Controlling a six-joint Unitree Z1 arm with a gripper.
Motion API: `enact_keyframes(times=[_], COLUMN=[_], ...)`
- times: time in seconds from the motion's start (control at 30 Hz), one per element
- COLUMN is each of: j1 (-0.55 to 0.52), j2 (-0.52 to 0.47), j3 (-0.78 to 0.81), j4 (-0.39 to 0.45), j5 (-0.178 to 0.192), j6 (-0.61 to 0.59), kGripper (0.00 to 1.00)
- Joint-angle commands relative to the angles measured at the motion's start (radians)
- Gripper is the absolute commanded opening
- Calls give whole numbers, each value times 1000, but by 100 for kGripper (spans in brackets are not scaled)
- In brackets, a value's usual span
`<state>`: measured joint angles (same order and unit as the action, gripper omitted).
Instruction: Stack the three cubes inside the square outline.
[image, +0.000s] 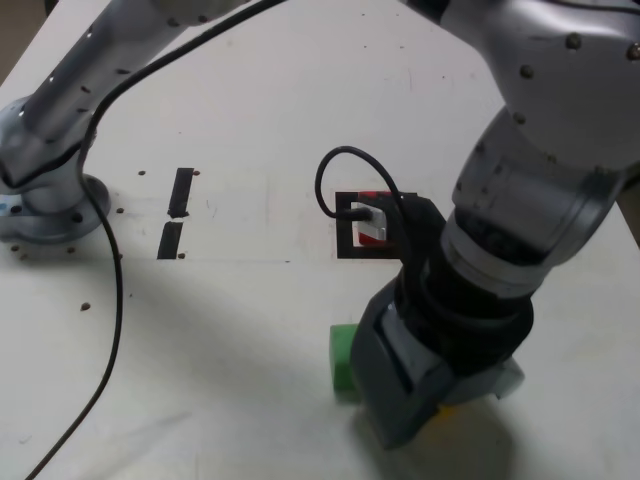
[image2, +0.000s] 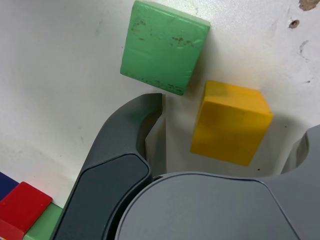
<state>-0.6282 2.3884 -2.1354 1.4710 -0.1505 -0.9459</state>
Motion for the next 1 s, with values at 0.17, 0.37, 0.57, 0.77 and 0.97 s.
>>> enact_keyframes(times=[0.17, 0.37, 0.57, 0.77, 0.97], j1=[4, 12, 17, 18, 18], j2=[8, 19, 20, 19, 16], j3=[14, 21, 23, 14, 3], j4=[-11, -26, -22, -22, -20], j5=[-4, -6, 1, 25, 30], j6=[4, 24, 32, 32, 37], kGripper=[84, 80, 69, 43, 32])
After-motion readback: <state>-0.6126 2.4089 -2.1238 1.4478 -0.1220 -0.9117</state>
